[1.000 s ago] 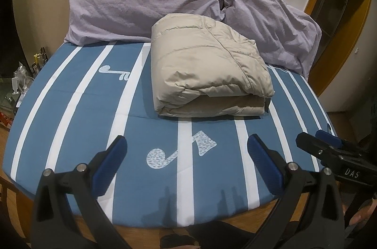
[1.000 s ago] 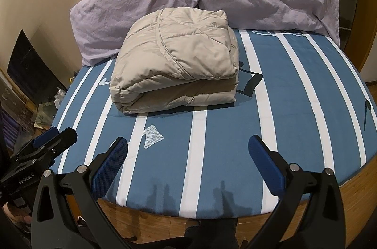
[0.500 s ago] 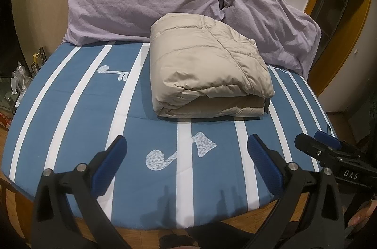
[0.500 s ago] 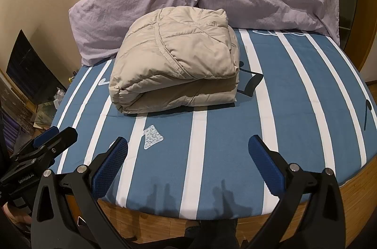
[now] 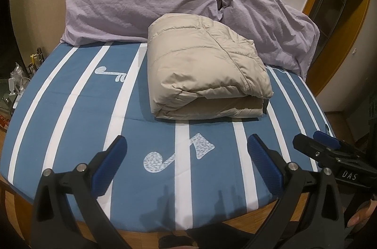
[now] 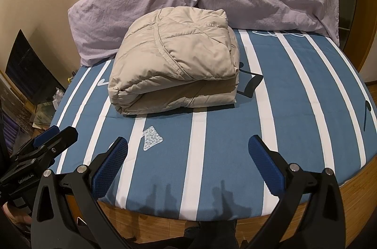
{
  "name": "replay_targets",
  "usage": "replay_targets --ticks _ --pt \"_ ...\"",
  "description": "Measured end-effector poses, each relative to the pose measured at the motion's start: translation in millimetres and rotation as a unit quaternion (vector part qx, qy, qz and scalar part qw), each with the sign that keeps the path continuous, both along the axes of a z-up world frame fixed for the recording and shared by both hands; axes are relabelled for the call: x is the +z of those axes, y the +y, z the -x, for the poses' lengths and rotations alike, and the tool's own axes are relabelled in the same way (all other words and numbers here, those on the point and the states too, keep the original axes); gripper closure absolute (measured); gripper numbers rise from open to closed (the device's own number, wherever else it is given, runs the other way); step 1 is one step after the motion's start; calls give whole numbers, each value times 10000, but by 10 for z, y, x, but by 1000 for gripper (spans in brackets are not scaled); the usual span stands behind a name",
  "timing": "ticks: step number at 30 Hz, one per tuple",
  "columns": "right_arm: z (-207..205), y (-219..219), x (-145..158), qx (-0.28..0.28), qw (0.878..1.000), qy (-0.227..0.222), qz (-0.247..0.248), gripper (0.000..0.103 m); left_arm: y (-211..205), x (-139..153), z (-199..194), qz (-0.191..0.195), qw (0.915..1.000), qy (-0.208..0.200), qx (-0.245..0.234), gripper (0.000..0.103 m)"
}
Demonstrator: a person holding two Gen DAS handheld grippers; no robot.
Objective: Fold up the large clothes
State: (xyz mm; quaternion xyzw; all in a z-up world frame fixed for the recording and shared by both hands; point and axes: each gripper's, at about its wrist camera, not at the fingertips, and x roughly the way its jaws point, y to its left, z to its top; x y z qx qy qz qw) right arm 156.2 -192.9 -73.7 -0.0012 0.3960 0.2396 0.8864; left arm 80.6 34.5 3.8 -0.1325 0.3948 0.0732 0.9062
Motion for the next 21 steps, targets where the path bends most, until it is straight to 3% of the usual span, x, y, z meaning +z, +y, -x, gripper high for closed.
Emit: replay_targets --ticks 21 --pt "-16 15 0 15 10000 8 19 1 -16 -2 -31 -8 10000 -24 -20 2"
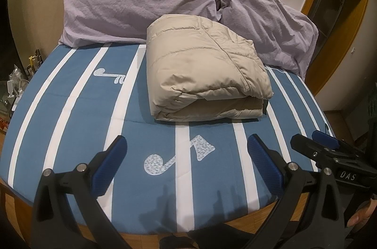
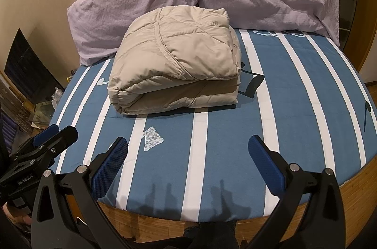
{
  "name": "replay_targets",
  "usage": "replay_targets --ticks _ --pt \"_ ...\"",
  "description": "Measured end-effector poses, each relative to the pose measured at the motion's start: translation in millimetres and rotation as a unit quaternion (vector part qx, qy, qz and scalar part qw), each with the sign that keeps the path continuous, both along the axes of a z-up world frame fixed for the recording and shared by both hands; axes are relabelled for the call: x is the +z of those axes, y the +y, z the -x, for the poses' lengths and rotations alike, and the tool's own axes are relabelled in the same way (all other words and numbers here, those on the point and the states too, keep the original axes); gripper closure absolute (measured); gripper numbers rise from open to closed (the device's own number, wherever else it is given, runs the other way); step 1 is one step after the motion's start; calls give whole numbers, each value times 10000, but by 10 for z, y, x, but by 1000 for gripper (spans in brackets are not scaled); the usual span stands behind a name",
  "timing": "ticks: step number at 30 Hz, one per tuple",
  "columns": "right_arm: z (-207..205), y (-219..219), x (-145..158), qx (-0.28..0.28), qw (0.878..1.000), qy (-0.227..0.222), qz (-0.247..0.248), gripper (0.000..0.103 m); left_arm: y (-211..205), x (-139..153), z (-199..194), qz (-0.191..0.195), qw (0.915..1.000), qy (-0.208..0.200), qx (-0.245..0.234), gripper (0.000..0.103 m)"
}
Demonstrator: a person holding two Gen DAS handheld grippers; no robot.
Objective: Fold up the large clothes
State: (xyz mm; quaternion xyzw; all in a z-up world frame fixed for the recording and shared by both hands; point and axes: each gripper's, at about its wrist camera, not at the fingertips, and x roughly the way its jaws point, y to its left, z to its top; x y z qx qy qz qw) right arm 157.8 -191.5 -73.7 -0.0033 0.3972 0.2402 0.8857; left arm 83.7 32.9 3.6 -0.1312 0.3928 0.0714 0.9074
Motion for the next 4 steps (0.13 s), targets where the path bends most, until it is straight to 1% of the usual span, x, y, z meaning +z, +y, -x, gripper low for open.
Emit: replay_targets --ticks 4 --pt "-6 -1 1 2 10000 -2 1 1 -5 -1 -3 2 10000 7 9 2"
